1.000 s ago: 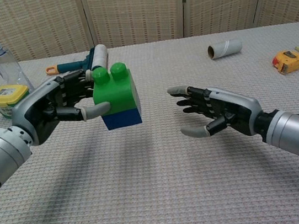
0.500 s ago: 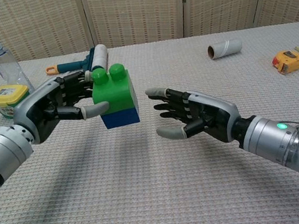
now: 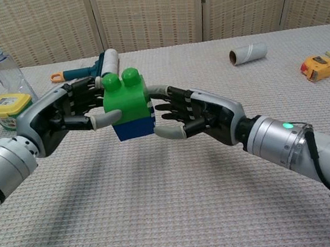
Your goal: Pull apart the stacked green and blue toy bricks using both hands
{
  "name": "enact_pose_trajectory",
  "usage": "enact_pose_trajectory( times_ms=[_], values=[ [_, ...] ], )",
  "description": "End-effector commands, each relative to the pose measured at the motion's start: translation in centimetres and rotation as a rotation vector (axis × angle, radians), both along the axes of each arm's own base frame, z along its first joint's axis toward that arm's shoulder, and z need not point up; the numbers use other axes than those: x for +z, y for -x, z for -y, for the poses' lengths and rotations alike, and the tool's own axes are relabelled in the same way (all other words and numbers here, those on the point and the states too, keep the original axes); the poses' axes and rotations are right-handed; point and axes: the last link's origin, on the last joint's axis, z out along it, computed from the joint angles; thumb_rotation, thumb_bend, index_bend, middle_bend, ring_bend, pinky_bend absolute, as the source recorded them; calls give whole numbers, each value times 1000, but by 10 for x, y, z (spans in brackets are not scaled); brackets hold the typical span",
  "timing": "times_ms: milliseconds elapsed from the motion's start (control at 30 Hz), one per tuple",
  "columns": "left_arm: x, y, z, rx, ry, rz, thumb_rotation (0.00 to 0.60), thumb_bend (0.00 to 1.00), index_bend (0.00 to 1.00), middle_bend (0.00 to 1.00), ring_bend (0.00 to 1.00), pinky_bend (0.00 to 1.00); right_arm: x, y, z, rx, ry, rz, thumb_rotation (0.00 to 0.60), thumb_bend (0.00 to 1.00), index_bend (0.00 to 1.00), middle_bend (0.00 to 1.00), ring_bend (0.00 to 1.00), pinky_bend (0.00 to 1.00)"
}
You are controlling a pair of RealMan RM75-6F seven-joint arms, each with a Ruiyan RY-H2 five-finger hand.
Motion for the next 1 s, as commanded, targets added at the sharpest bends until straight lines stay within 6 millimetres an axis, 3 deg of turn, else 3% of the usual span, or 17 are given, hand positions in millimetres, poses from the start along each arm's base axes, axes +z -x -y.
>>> enact_pose_trajectory(
  times_ms=[33,433,767,1000],
  values=[
    [2,-2,0,-2,-5,4,600,439,623,862,320,0,-2,-1,0,-1,-1,3,600,370,74,4,15,0],
    [0,-8,3,-4,8,16,600,439,620,862,320,0,-7,-11,2,0,-5,24,600,369,120,22,28,0],
    [2,-16,4,-17,7,25,600,439,620,862,321,0,-11,-17,1,-9,-2,25,600,369,383,75,55,0],
    [2,-16,3,-12,10,28,600,439,620,862,321,0,-11,-20,2,-16,14,30,600,370,530,175,117,3]
  ],
)
